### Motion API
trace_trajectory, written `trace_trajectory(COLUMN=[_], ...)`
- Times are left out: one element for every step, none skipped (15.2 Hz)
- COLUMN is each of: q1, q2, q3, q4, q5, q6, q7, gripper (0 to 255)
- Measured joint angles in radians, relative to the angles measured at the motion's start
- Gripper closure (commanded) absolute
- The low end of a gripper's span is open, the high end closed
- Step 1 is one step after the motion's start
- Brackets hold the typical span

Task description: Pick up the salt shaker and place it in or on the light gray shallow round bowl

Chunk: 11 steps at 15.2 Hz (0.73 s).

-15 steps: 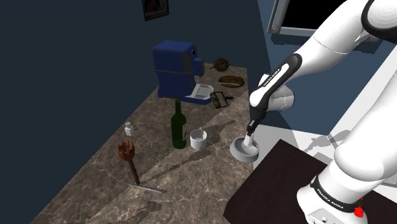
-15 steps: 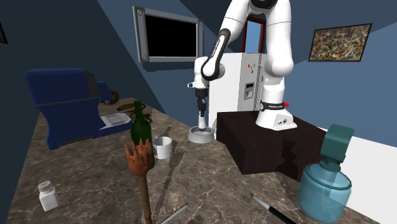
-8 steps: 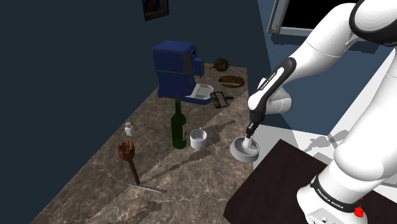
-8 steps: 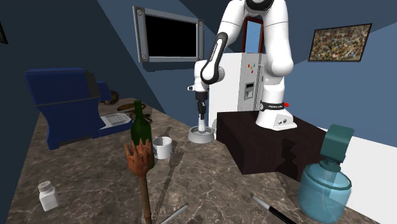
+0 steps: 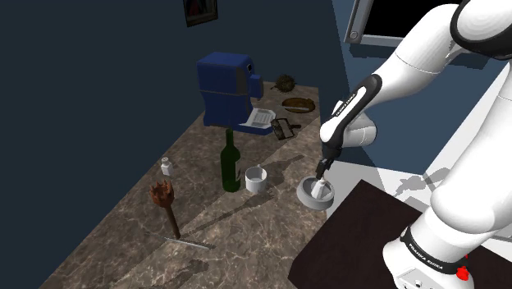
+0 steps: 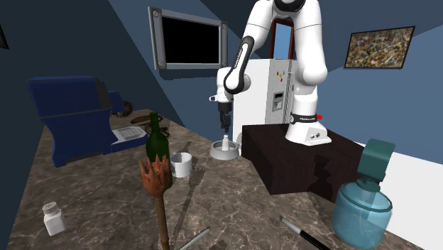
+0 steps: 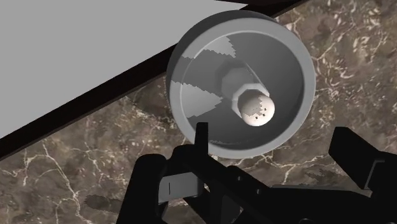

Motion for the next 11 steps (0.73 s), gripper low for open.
trace_trajectory(q1=[0.0, 0.002, 0.002, 0.006, 0.005, 0.006, 0.005, 0.004, 0.004, 0.004, 0.004], q2=[0.0, -0.019, -0.047, -0.086, -0.119, -0.14, -0.15, -0.155, -0.157, -0.159, -0.16], q3=[0.0, -0.005, -0.013, -0.02, -0.024, -0.026, -0.027, -0.028, -0.028, -0.028, -0.028], q4=[0.0, -0.001, -0.001, -0.001, -0.006, -0.009, -0.01, -0.011, -0.011, -0.011, -0.011], q5=[0.0, -0.009, -0.022, -0.04, -0.051, -0.059, -0.062, -0.064, -0.065, -0.066, -0.066], q6=[0.0, -0.017, -0.045, -0.083, -0.111, -0.129, -0.138, -0.143, -0.145, -0.147, -0.148], q7=[0.0, 0.008, 0.014, 0.03, 0.037, 0.044, 0.046, 0.047, 0.048, 0.048, 0.048], gripper=[0, 0, 0, 0, 0, 0, 0, 0, 0, 0, 0])
